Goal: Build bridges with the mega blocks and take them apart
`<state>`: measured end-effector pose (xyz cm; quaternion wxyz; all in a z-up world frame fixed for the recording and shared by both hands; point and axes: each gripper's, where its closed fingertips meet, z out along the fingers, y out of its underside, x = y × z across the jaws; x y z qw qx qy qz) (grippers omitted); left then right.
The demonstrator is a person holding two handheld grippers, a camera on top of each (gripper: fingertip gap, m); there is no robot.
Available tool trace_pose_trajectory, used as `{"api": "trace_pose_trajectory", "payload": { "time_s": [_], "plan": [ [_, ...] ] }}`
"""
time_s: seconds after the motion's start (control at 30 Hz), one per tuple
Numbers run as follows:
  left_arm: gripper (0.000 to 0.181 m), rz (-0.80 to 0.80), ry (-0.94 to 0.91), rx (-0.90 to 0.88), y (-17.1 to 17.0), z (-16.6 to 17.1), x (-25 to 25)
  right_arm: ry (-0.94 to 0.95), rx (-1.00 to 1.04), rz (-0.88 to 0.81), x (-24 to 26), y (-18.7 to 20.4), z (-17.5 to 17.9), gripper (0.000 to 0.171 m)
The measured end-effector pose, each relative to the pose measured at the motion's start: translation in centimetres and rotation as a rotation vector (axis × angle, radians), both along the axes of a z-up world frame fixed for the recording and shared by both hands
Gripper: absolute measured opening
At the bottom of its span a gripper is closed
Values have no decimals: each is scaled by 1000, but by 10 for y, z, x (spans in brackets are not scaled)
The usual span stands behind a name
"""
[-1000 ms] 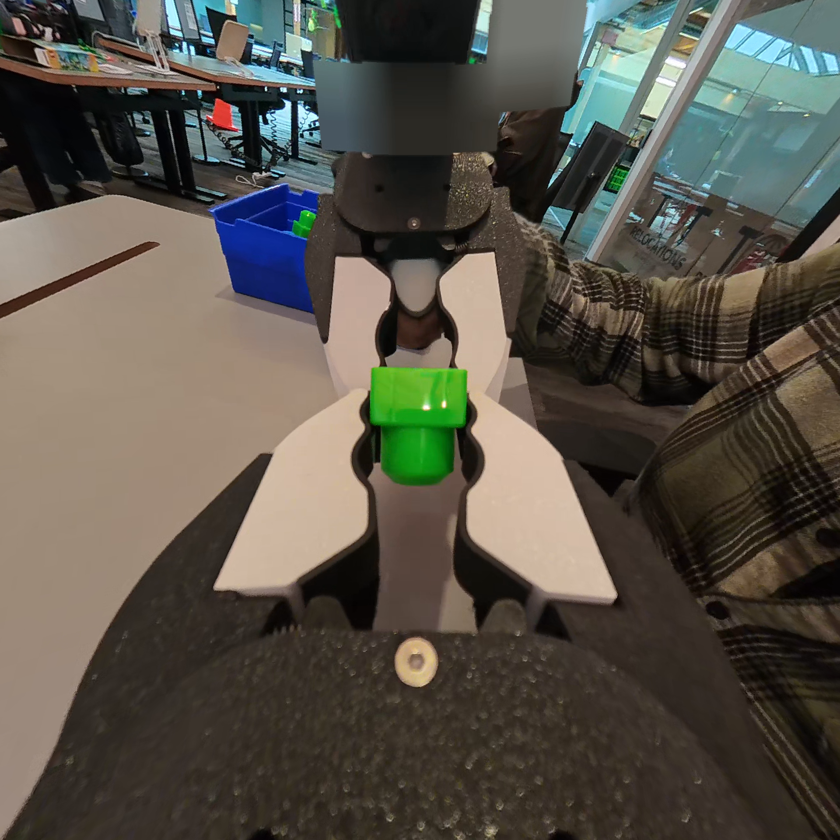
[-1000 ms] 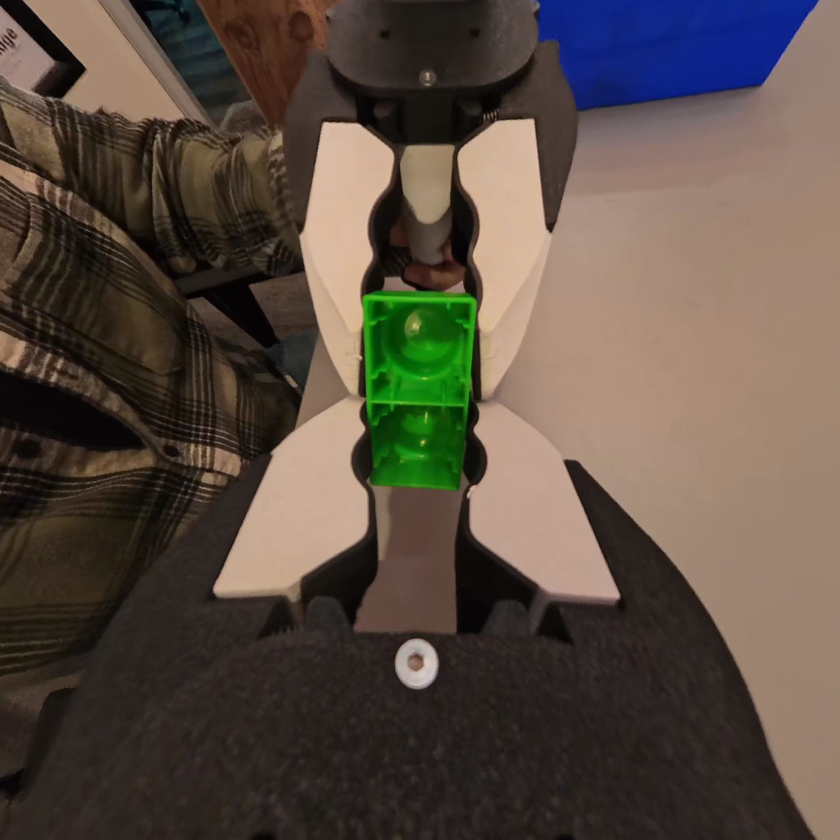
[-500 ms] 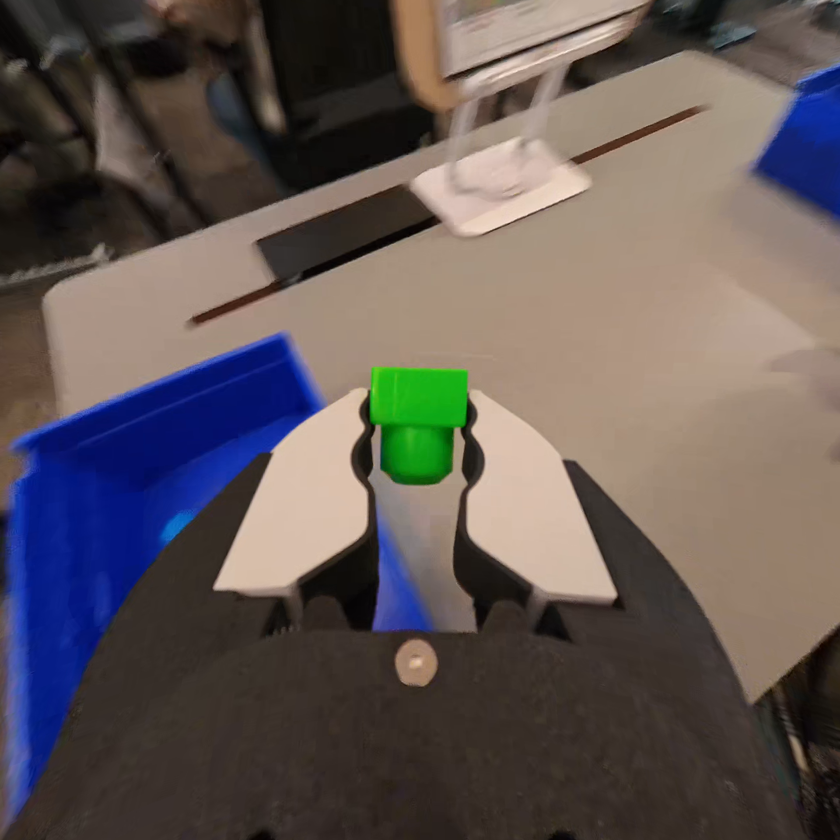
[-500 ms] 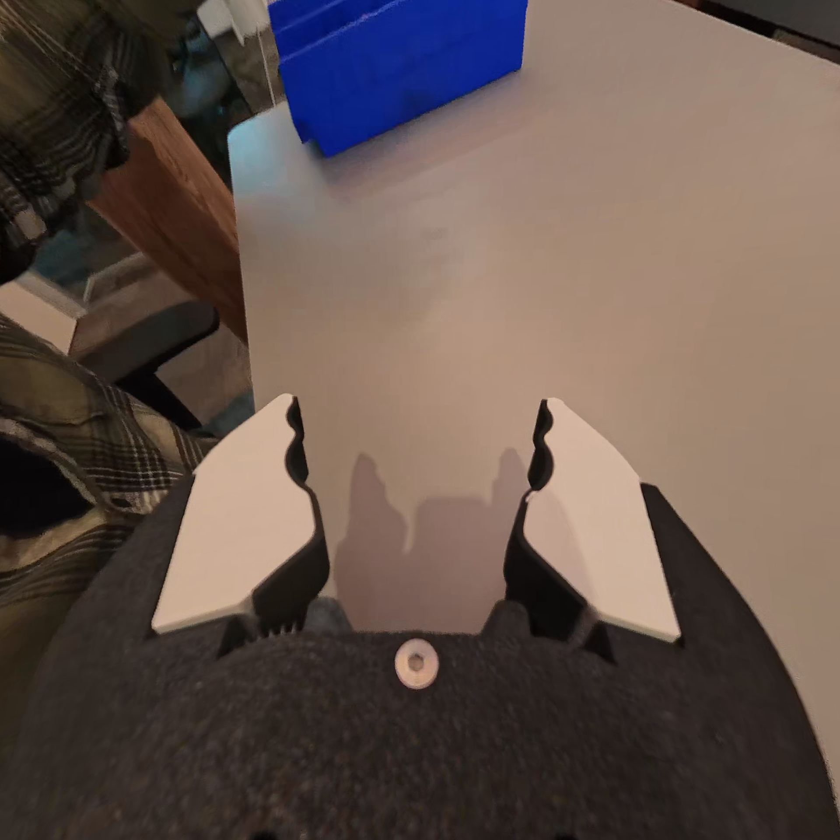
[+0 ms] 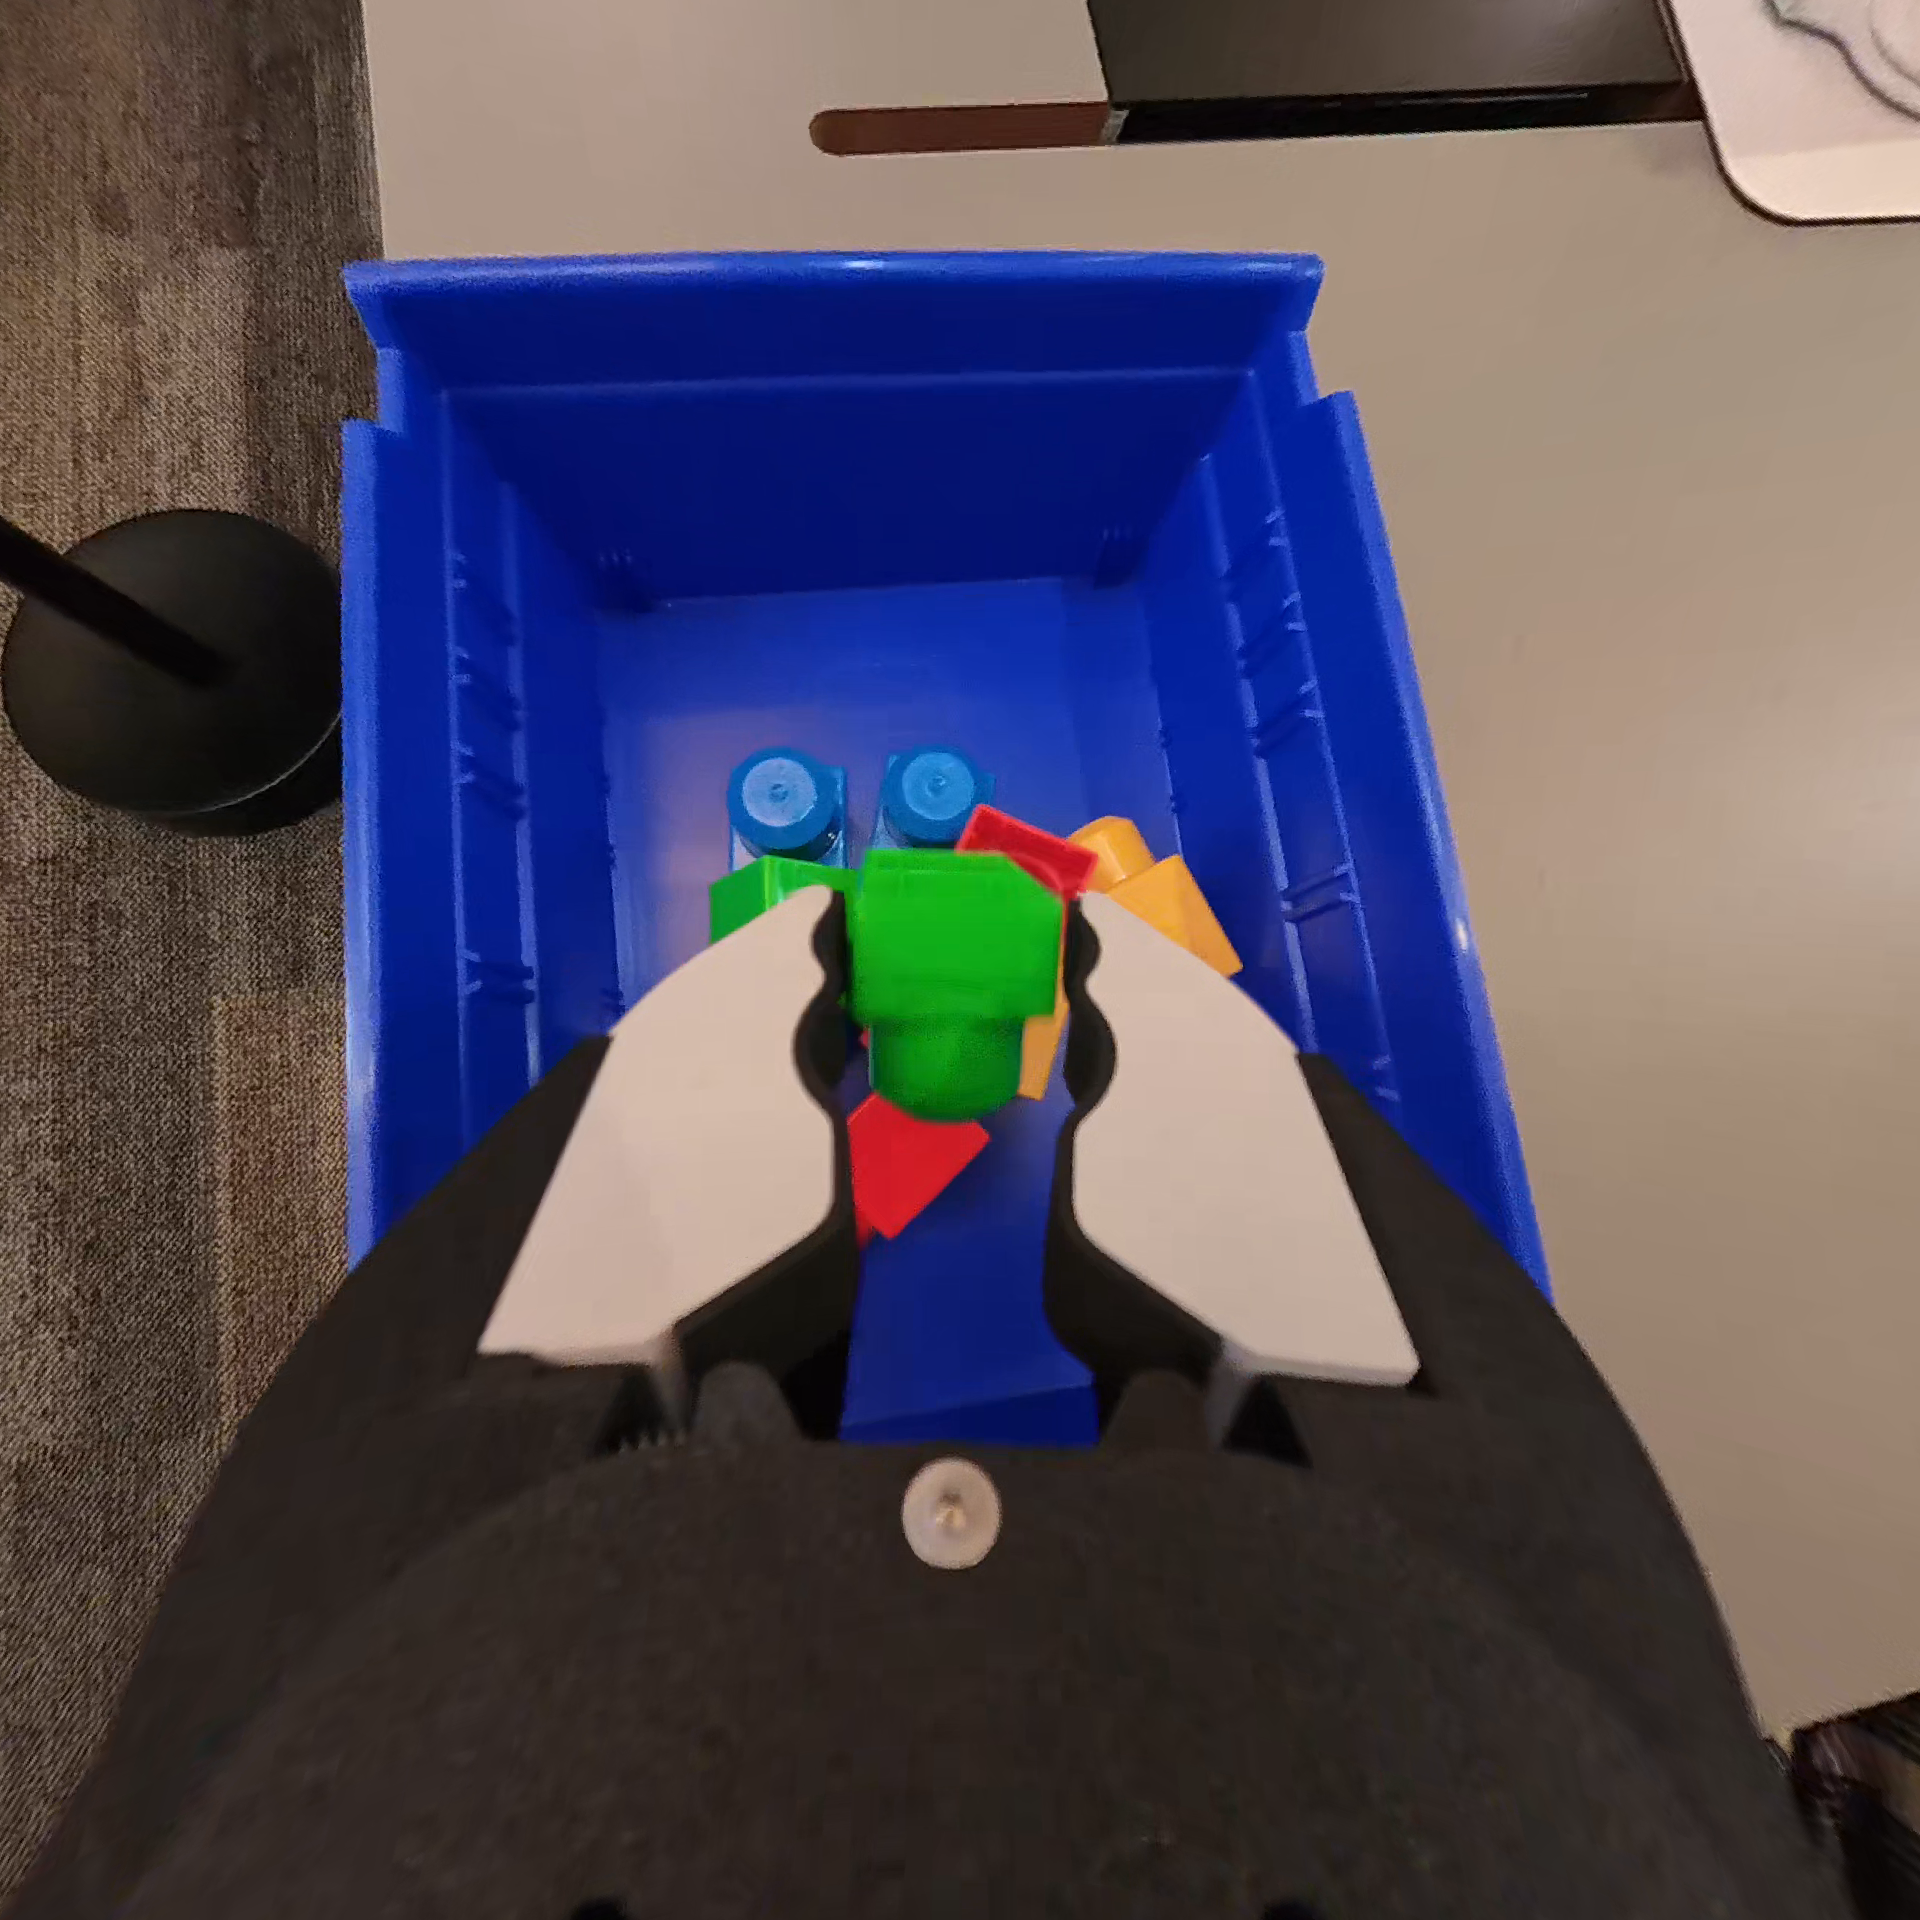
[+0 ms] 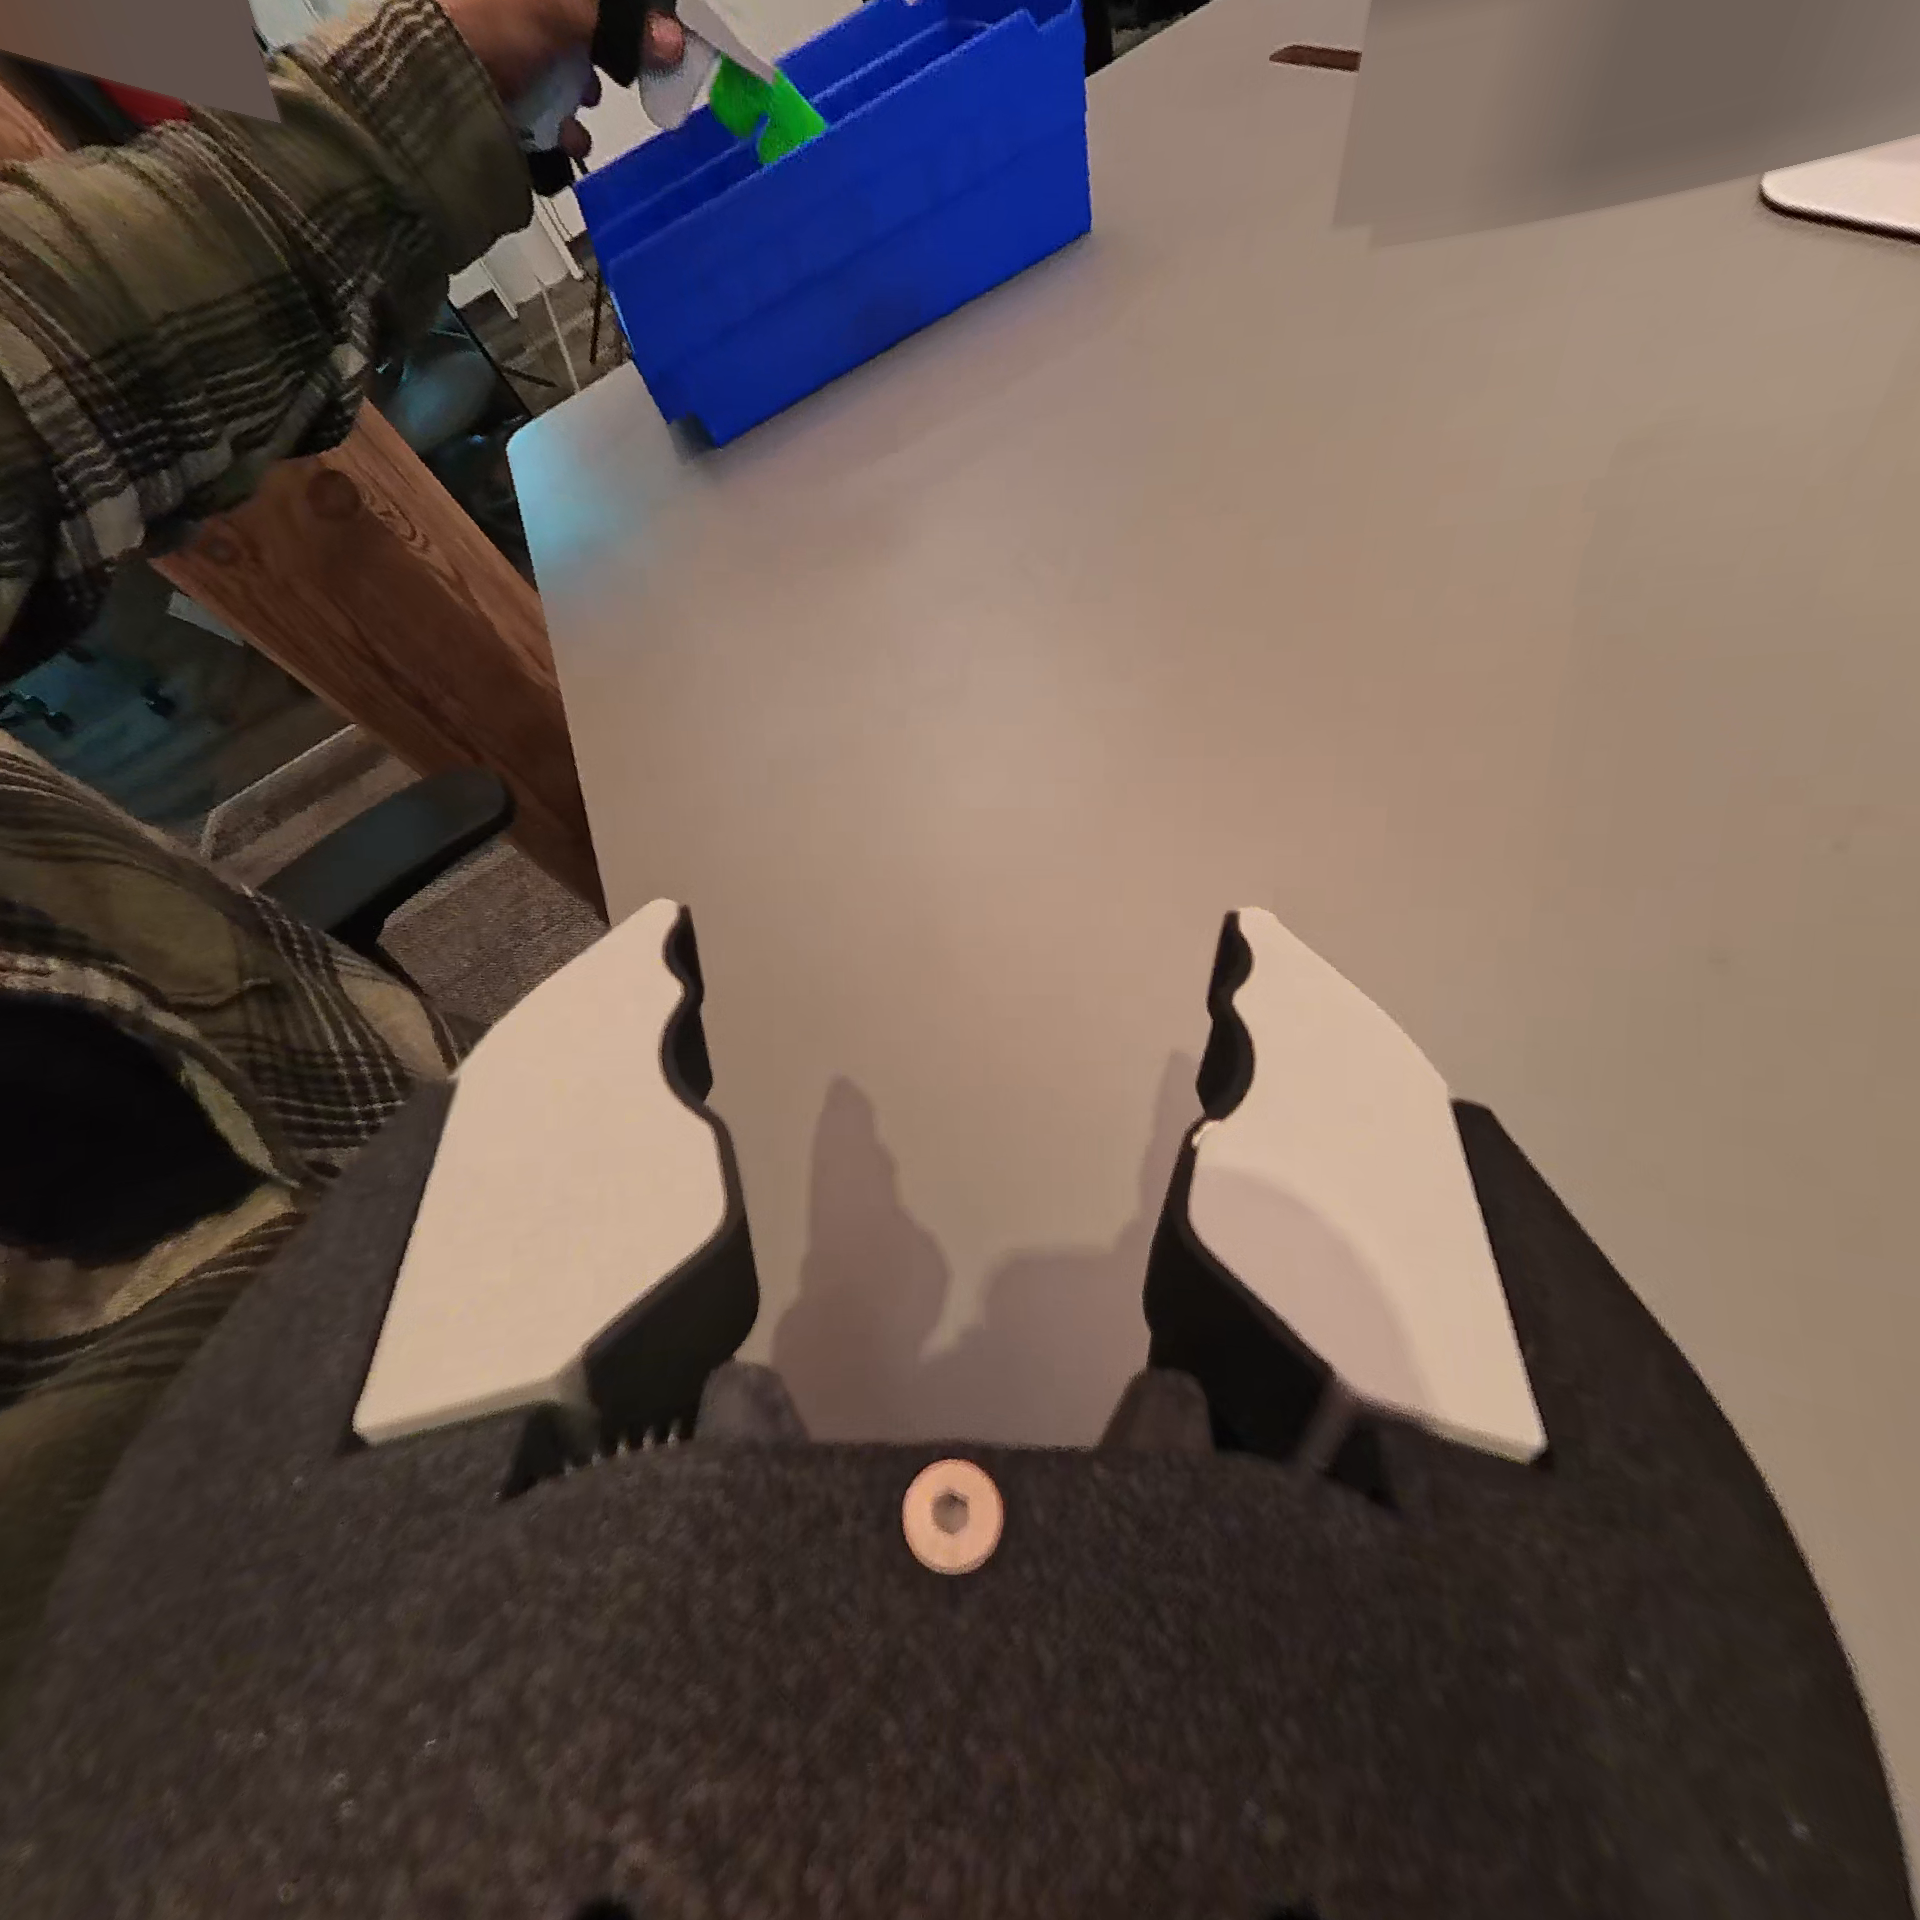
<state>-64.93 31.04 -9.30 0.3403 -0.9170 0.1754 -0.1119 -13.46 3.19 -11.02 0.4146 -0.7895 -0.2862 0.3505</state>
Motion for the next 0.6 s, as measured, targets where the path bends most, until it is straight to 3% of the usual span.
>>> {"api": "trace_pose_trajectory", "payload": {
  "time_s": [0.17, 0.33, 0.43, 0.6],
  "plan": [
    [60, 4, -18, 49, 3, 15, 5, -19, -10, -19, 4, -1, -7, 93],
    [72, -131, -96, 230, -9, 75, 66, -16, -7, -58, 12, -1, -8, 93],
    [83, -289, -130, 325, -39, 99, 135, -5, -3, -103, 23, 0, -2, 93],
    [86, -586, -228, 400, -120, 96, 258, -45, 33, -184, 61, -8, 25, 93]
  ]
}}
